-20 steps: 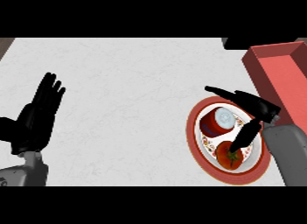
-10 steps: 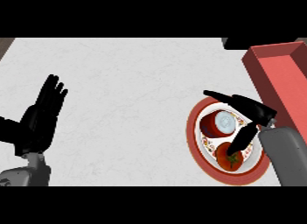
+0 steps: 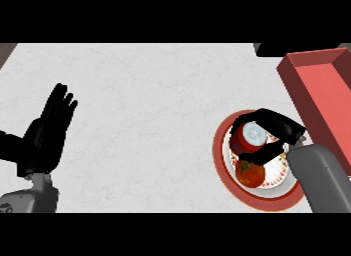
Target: Pick the can from the plate and place it in the cardboard box
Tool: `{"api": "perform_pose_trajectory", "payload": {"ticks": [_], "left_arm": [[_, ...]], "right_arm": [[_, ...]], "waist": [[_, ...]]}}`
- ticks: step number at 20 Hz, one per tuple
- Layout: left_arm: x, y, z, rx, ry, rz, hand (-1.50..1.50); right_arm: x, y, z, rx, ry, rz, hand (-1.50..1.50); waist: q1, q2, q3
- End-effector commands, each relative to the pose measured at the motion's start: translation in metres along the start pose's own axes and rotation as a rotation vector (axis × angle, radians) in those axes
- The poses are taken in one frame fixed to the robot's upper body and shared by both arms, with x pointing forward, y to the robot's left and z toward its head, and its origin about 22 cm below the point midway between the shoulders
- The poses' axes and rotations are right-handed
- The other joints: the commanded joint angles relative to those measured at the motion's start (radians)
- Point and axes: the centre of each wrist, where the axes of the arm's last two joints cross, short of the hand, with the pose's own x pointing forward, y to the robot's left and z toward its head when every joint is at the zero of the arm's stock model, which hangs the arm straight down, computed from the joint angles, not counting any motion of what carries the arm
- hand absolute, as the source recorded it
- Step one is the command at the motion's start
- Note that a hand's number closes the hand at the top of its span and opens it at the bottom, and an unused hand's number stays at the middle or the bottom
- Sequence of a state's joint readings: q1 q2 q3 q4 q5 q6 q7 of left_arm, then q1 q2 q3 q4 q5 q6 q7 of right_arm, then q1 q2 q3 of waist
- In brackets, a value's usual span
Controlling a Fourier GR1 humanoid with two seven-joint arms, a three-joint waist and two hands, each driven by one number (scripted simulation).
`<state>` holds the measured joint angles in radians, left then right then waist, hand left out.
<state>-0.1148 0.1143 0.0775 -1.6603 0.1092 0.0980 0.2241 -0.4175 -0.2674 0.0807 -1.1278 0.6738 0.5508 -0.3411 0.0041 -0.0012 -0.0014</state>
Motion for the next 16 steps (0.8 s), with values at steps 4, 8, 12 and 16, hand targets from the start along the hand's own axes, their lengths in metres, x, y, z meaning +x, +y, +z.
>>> {"api": "perform_pose_trajectory", "payload": {"ticks": [4, 8, 12, 16], "left_arm": [[0.012, -0.01, 0.008, -0.01, -0.001, -0.004, 0.0], [0.002, -0.003, -0.01, -0.007, 0.011, 0.013, 0.0], [0.001, 0.0, 0.001, -0.026, 0.013, 0.007, 0.0], [-0.008, -0.008, -0.002, -0.018, 0.001, -0.007, 0.0]], "right_arm": [[0.009, -0.007, 0.008, -0.087, -0.034, 0.081, 1.5], [0.067, 0.028, -0.052, -0.198, 0.229, 0.254, 1.5], [0.107, 0.058, -0.075, -0.332, 0.396, 0.351, 1.5], [0.147, 0.079, -0.086, -0.43, 0.359, 0.427, 1.5]], "waist": [[-0.002, 0.0, 0.002], [-0.005, 0.002, -0.001], [0.014, -0.003, 0.0], [0.01, 0.001, 0.001]]}}
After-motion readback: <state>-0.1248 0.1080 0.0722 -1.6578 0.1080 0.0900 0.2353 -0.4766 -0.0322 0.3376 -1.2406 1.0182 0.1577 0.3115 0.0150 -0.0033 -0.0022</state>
